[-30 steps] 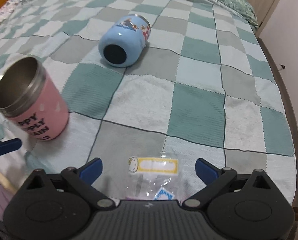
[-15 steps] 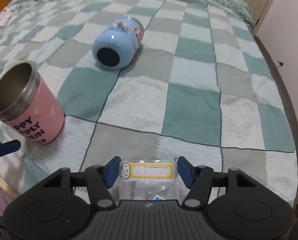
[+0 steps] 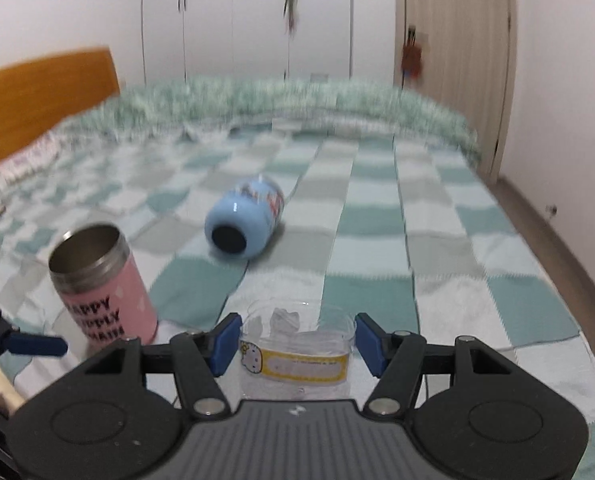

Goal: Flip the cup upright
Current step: 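Lower the upright clear cup onto the bed and open the right tool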

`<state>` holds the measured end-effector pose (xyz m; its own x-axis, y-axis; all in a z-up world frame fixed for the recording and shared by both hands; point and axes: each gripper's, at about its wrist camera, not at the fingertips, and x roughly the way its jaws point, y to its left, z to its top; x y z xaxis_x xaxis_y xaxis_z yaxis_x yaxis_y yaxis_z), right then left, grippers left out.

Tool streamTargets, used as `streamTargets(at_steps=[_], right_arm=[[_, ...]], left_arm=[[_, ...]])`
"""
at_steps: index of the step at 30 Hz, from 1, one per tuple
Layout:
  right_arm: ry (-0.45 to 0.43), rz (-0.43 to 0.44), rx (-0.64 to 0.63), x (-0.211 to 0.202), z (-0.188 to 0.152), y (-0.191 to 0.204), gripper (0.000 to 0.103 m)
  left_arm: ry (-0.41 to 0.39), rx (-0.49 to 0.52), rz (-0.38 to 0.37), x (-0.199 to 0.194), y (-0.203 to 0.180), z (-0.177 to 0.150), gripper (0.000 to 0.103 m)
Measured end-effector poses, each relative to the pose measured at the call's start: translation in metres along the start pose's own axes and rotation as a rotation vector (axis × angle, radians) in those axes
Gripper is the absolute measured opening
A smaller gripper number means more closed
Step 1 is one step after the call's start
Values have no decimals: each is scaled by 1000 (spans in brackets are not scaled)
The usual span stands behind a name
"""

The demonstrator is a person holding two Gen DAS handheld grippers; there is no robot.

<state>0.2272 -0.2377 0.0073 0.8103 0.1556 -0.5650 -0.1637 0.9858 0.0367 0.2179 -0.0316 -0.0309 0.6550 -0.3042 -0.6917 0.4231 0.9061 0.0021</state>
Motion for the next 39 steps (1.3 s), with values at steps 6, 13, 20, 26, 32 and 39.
streamTargets(at_steps=[6,13,20,26,32,39], right_arm=[[-155,-3,-20,0,-15,0,62],[-287,11,-30,8,-32,5,62],[-473,3,-86,3,-70,7,62],[-493,-15,-88,11,-90,10,61],[-509,-17,-100,11,-96,11,62],[-516,-23,-95,9,-97,11,85]], left_arm=[[-1,-1,24,-1,-4,1,103],[-9,-20,54,1,-2,4,103],[-8,-15,67,6,-5,4,103],[2,-17,79,8,-5,2,103],[-3,-21,88,5,-4,1,103],[-6,-19,89,5,-4,1,103]])
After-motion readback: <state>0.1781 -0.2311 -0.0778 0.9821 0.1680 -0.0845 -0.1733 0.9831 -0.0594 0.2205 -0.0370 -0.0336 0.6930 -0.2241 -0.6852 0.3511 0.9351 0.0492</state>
